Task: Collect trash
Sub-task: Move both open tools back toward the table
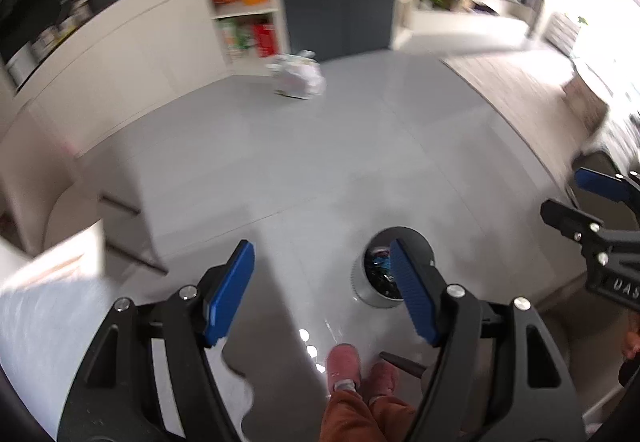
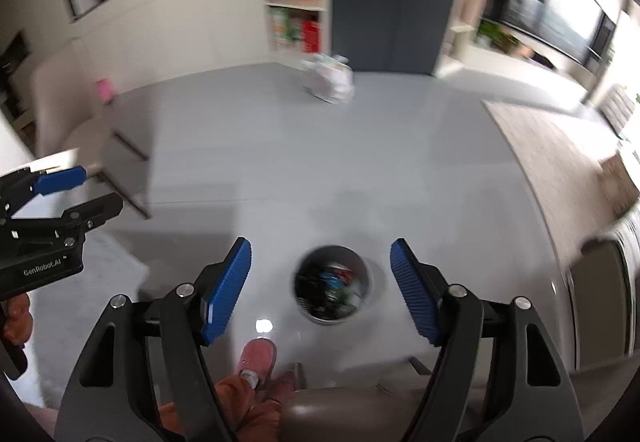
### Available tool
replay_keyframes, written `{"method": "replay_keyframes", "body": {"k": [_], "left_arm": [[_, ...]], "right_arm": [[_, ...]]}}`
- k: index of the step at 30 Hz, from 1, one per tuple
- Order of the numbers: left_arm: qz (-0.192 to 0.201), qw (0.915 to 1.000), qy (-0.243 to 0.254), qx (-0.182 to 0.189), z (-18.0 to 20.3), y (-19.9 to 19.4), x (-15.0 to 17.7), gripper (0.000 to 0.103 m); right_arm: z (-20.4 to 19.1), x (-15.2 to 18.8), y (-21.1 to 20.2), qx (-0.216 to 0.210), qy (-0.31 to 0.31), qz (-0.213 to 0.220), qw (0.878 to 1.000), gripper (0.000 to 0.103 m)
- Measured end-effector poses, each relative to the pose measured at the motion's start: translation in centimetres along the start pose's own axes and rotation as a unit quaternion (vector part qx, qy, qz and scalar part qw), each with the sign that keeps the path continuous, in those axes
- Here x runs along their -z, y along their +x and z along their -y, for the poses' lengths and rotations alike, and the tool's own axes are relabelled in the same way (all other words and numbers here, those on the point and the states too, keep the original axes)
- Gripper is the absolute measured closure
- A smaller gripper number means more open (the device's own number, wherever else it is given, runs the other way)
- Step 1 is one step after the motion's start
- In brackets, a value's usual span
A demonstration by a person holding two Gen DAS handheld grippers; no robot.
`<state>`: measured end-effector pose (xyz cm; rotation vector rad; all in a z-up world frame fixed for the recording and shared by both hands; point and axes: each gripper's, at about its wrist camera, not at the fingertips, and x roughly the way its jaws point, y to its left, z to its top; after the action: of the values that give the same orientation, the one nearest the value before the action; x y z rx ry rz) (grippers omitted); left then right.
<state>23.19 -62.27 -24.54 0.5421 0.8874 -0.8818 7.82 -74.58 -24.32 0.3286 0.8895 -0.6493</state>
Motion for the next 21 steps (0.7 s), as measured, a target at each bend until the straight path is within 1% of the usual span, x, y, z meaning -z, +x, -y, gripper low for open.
{"method": "replay_keyframes", "body": {"k": [1,4,5,8,11,12,13,14,16,17,20,21], "left_arm": [[0.003,0.9998,-0.015,-0.012,-1.0,-1.3,0.5,0.033],[0.014,0.9962,-0.066,-0.054,-4.6,-5.2,2.6,0.033],[0.017,0.9942,-0.083,-0.067,-5.7,-6.3,3.3,0.033],[0.025,0.9836,-0.143,-0.107,-9.4,-10.3,6.2,0.033],[0.034,0.9682,-0.197,-0.15,-13.2,-14.2,9.7,0.033],[0.038,0.9606,-0.219,-0.167,-14.6,-15.7,11.4,0.033],[0.039,0.956,-0.232,-0.176,-15.1,-16.8,12.4,0.033],[0.042,0.9472,-0.255,-0.189,-16.5,-18.2,14.3,0.033],[0.045,0.9352,-0.285,-0.205,-18.2,-20.4,16.9,0.033],[0.044,0.926,-0.305,-0.219,-19.4,-21.6,18.9,0.033],[0.043,0.9069,-0.344,-0.24,-21.8,-24.7,22.9,0.033],[0.043,0.8982,-0.358,-0.251,-22.6,-26.1,25.0,0.033]], "right_arm": [[-0.8,-0.5,-0.6,-0.01,-0.015,0.004,1.0,0.042],[-4.3,-1.9,-2.7,-0.045,-0.067,0.019,0.997,0.042],[-5.3,-2.2,-3.5,-0.055,-0.081,0.023,0.995,0.042],[-9.6,-2.9,-5.3,-0.093,-0.133,0.032,0.986,0.042],[-14.6,-3.0,-7.0,-0.129,-0.182,0.042,0.974,0.042],[-16.8,-2.9,-7.7,-0.143,-0.202,0.045,0.968,0.042],[-18.6,-2.8,-8.3,-0.154,-0.217,0.048,0.963,0.042],[-20.3,-2.6,-8.7,-0.166,-0.231,0.051,0.957,0.042],[-24.9,-1.7,-10.1,-0.195,-0.268,0.057,0.942,0.042],[-26.9,-1.3,-11.0,-0.204,-0.28,0.059,0.936,0.042],[-33.2,0.8,-12.6,-0.247,-0.319,0.054,0.914,0.042],[-35.6,1.9,-13.4,-0.262,-0.335,0.053,0.903,0.042]]}}
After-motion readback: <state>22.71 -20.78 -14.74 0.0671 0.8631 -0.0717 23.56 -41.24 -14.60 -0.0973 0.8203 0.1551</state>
